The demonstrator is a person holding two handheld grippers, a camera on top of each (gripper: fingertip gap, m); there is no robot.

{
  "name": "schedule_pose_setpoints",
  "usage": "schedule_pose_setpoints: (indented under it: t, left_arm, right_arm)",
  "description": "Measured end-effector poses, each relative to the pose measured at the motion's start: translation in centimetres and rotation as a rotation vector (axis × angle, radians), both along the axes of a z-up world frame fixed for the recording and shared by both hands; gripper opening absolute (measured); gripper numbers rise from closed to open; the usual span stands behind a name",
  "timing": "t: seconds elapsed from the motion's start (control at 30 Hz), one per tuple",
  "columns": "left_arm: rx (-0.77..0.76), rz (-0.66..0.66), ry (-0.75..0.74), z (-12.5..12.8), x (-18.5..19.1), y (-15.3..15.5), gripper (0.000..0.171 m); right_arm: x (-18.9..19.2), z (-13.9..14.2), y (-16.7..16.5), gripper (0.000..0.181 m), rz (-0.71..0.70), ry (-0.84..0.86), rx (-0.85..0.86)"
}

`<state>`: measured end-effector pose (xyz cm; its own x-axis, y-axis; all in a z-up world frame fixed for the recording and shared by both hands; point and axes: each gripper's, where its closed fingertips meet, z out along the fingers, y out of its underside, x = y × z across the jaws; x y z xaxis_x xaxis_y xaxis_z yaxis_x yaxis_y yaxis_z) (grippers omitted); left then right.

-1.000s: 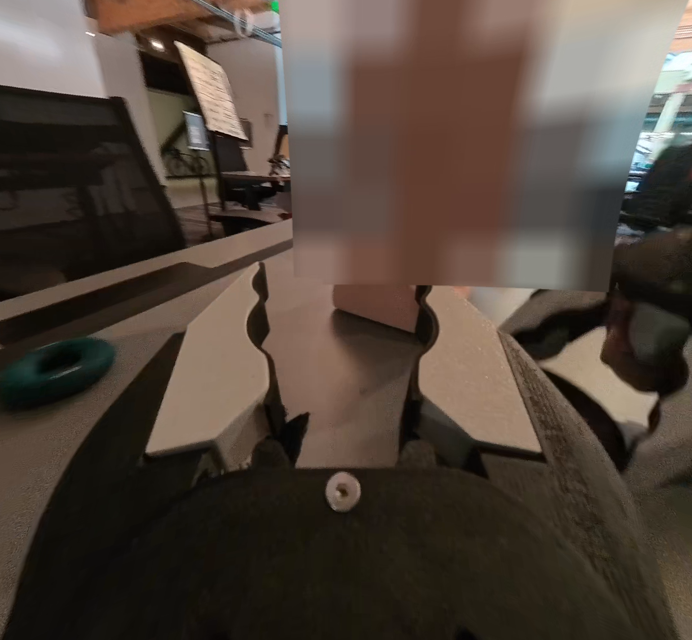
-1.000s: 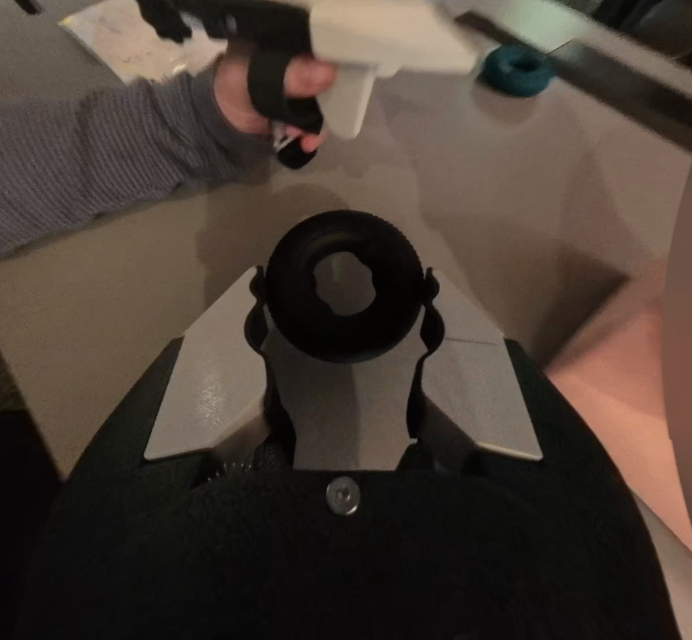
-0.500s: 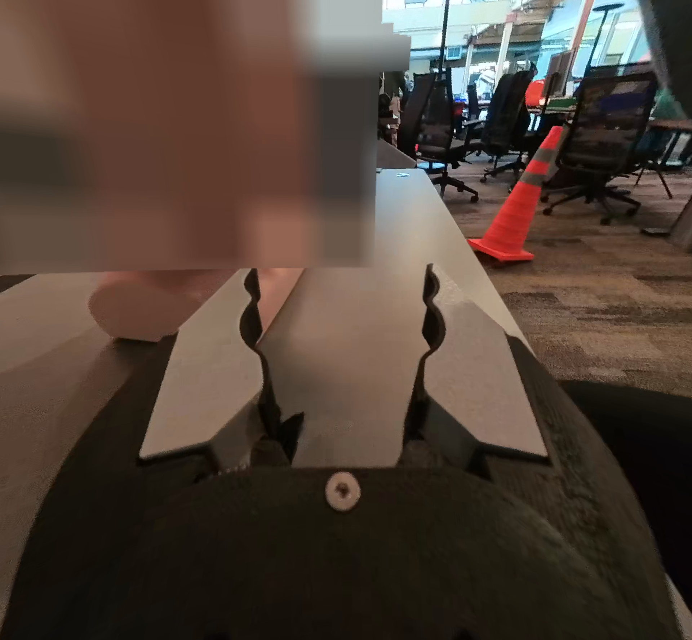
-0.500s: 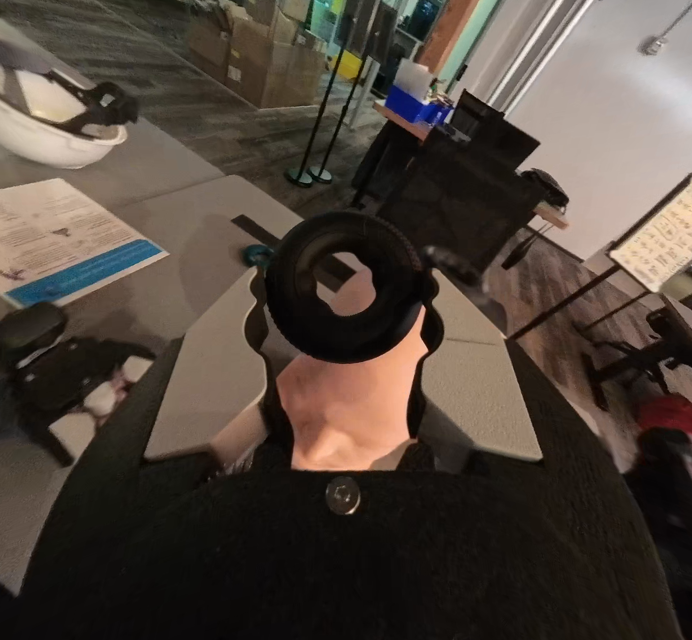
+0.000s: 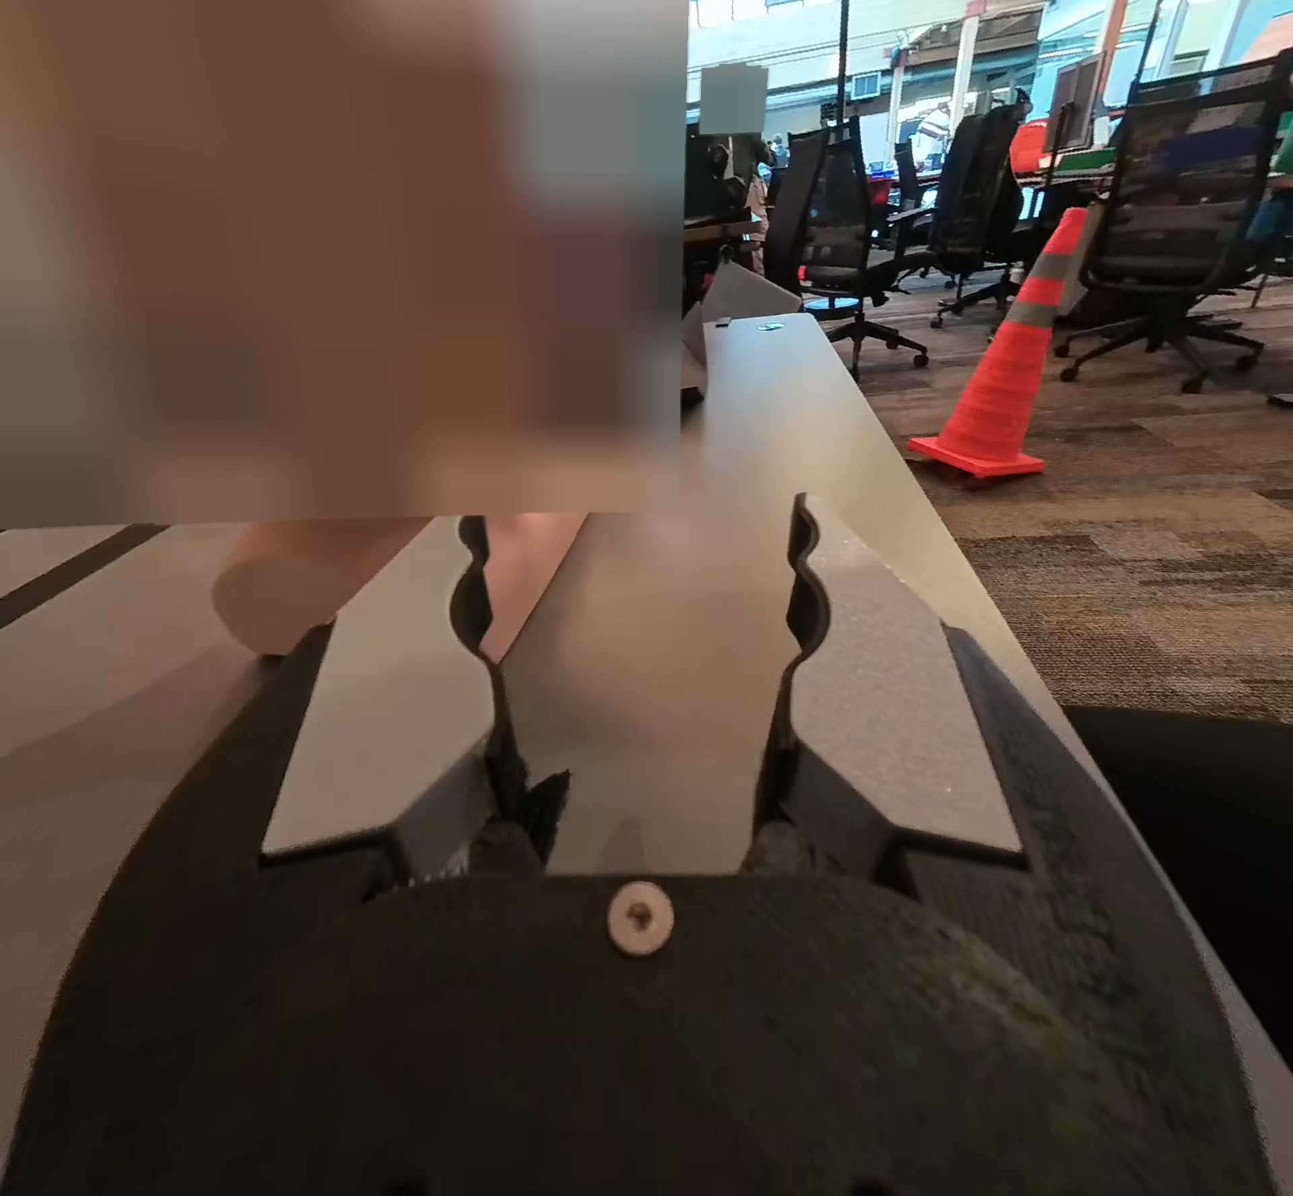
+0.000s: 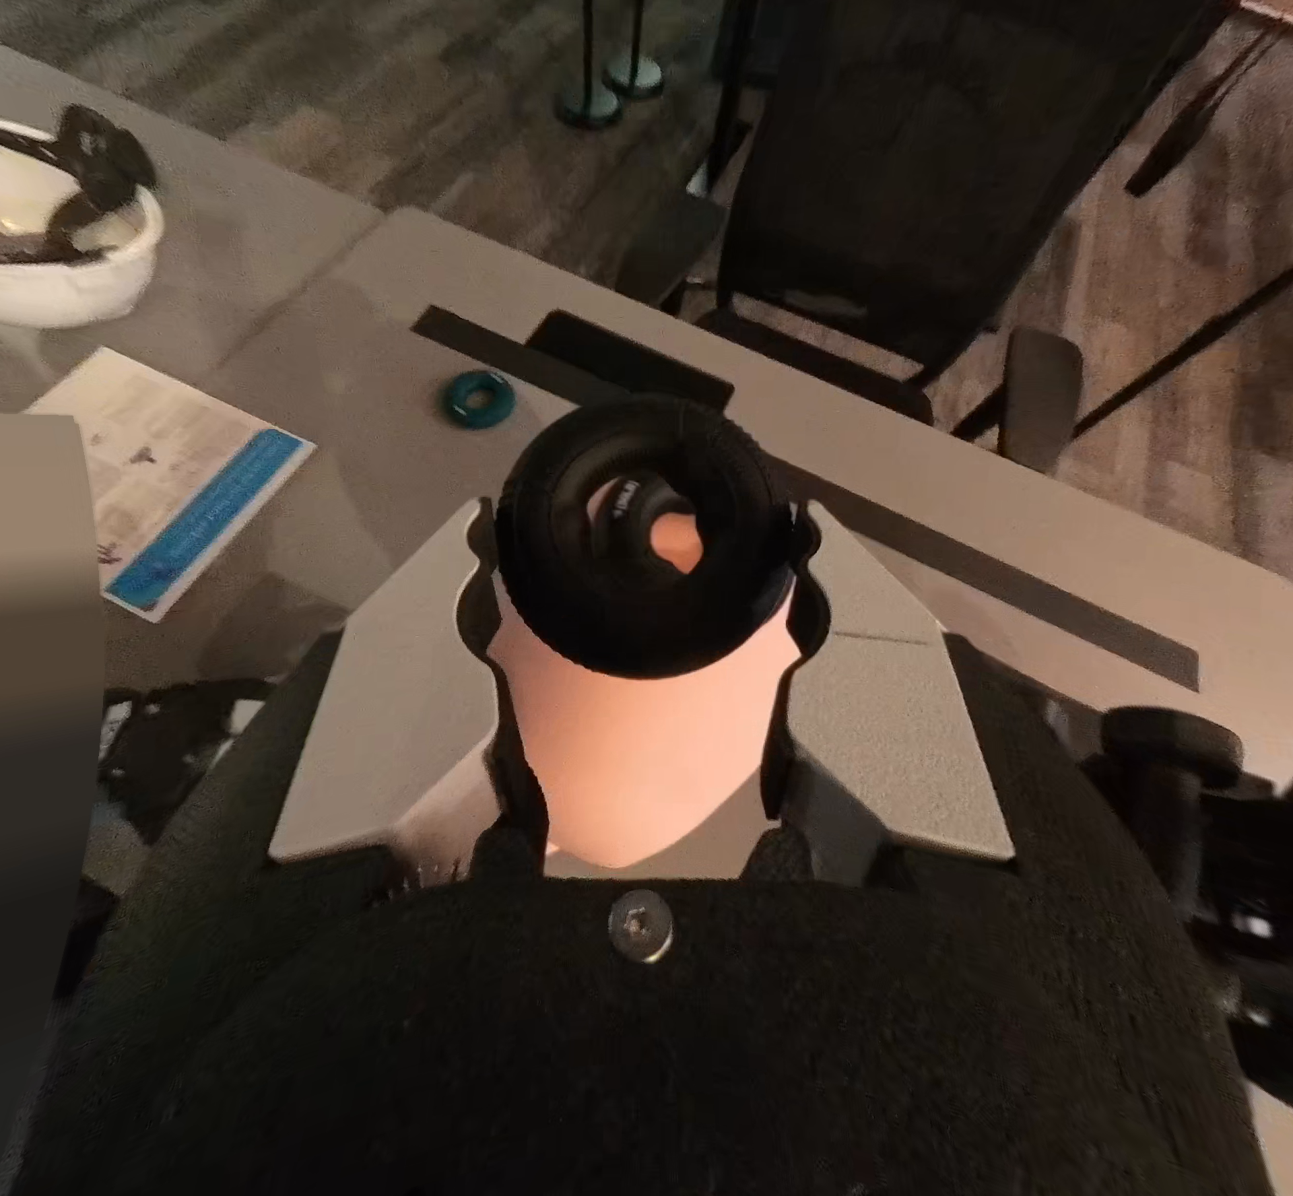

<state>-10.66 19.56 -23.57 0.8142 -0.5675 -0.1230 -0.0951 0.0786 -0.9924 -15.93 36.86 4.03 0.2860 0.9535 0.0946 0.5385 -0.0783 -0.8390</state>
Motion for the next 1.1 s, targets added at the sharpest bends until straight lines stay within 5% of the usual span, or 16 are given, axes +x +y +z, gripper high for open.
schedule_pose_setpoints:
  t: [0.23,0.63,0.73,0.83,0.9,1.0,1.1]
  left_arm:
    - [-0.002,0.018,-0.005,-0.1,-0.5,0.2,0.086]
    - [-0.009,0.037,-0.022,-0.1,-1.2,0.5,0.085]
    - [0.007,0.063,-0.015,0.1,-1.7,0.7,0.086]
    - [0.13,0.272,0.03,1.8,-5.4,1.2,0.09]
    - [0.223,0.444,0.075,3.2,-9.1,1.2,0.09]
    - [0.291,0.671,0.05,4.3,-15.8,0.4,0.09]
    - [0.377,0.882,0.019,5.4,-22.6,-1.6,0.087]
  right_arm:
    - [-0.4,-2.1,2.9,0.084,-0.048,-0.059,0.003]
    - [-1.1,-3.7,3.0,0.085,-0.016,-0.085,-0.124]
    - [-1.2,-1.1,2.5,0.12,-0.008,0.037,-0.059]
    - [-2.6,4.6,-2.9,0.117,0.14,0.356,0.047]
    - [-4.3,5.6,-8.0,0.111,0.25,0.466,0.135]
    - [-9.1,1.3,-14.9,0.104,0.395,0.525,0.197]
    - [-15.4,-7.4,-17.6,0.102,0.498,0.536,0.241]
